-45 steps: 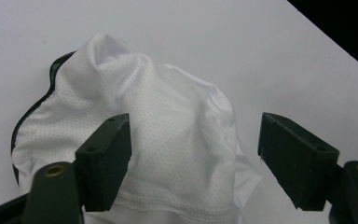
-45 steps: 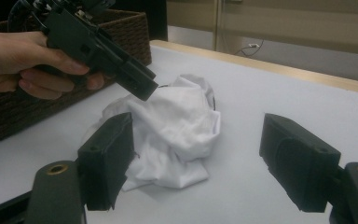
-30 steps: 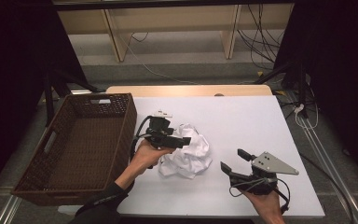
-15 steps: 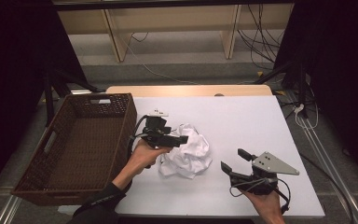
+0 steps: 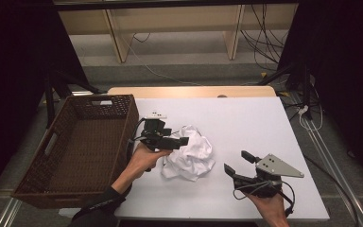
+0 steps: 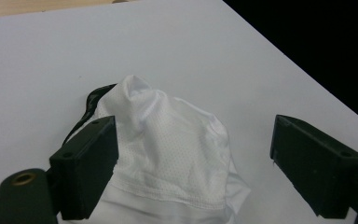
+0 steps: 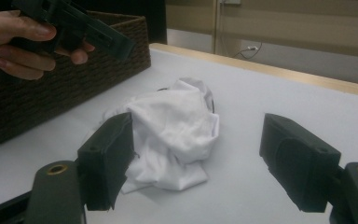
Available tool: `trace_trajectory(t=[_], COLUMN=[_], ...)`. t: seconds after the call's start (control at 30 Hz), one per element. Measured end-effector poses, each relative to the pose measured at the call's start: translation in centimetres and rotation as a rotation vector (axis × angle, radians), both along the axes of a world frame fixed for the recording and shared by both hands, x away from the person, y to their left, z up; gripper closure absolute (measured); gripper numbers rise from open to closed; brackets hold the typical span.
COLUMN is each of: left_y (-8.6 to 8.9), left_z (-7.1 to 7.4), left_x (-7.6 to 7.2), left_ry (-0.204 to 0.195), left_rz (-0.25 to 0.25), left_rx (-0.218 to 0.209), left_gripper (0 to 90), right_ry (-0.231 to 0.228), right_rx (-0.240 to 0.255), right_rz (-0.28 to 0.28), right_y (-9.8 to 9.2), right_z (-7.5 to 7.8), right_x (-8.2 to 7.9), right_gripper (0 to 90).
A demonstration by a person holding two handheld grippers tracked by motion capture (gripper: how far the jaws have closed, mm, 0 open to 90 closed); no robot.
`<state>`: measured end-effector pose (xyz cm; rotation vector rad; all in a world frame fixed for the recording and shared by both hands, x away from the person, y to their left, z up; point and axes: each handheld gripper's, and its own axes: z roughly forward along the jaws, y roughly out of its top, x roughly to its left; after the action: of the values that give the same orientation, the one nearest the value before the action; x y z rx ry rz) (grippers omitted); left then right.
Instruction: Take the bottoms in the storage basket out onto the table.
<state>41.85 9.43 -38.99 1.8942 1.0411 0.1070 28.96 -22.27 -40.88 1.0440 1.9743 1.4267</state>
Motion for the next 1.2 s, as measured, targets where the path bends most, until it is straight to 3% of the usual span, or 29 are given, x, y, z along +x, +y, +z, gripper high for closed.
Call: trace_trajectory(t=[0.23, 0.33, 0.7, 1.2], left_y=[0.7, 1.1, 2.3, 3.0], left_z=[0.0, 0.3, 0.9, 1.4], left_x=[-0.4, -0.8, -1.8, -3.1], left_ry=[-0.018, -0.033, -0.092, -0.155], left_rz=[-0.005, 0.002, 0.039, 0.038], left_rx=[-0.024, -0.057, -0.079, -0.099], left_gripper=[10.8, 8.4, 3.4, 3.3], right_ry=[0.000, 0.000, -0.009, -0.013], right_rx=[0.001, 0.002, 0.012, 0.018], right_rz=[0.000, 0.001, -0.001, -0.004], right_y=[0.0, 0.0, 0.0, -0.2], right_z=[0.0, 0.1, 0.1, 0.2], right_x=[-0.1, -0.1, -0.1, -0.2], right_gripper=[27.1, 27.0, 26.5, 26.0])
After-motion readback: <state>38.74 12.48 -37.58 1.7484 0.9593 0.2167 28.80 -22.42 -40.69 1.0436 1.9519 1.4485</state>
